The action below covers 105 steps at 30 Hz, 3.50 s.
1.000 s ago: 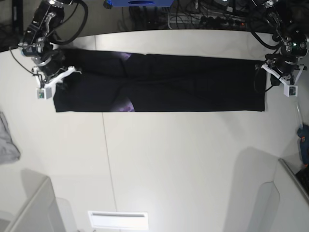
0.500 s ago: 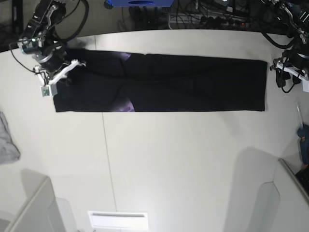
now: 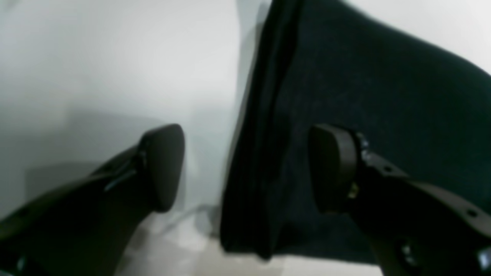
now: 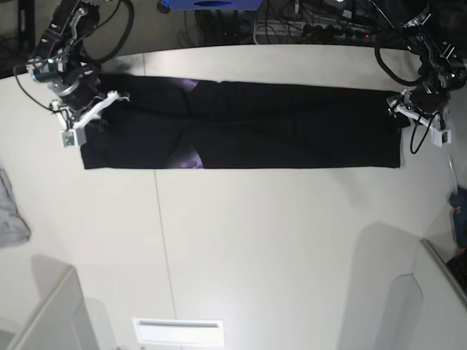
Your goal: Fold the T-shirt properly
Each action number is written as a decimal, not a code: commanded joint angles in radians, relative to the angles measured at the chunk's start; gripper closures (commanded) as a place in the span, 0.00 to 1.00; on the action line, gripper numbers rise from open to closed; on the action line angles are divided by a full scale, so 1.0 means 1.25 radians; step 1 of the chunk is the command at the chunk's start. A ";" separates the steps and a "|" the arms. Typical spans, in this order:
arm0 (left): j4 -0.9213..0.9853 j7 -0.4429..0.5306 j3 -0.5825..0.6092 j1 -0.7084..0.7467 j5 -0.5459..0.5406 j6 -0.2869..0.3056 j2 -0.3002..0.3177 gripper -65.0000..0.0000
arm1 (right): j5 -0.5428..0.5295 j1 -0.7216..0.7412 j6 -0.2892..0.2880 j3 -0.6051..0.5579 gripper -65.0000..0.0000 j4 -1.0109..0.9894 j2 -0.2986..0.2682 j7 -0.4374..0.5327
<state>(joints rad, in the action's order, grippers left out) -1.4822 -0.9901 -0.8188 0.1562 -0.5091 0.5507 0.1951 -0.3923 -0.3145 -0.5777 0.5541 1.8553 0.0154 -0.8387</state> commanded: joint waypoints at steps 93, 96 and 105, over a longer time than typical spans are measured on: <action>-0.277 0.118 0.786 0.046 -0.019 -0.331 -0.071 1.00 | -0.012 -0.003 -0.007 0.007 1.00 0.016 0.014 0.010; -0.276 0.118 0.787 0.047 -0.019 -0.331 -0.071 1.00 | -0.012 -0.003 -0.007 0.007 1.00 0.016 0.014 0.010; -0.272 0.118 0.786 0.046 -0.019 -0.331 -0.072 1.00 | -0.012 -0.003 -0.007 0.004 1.00 0.015 0.014 0.010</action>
<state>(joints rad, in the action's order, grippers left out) -1.8069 -0.8631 0.1642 0.2218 -0.5213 0.1303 0.1078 -0.3920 -0.3248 -0.5777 0.5571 1.8553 0.0410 -0.8429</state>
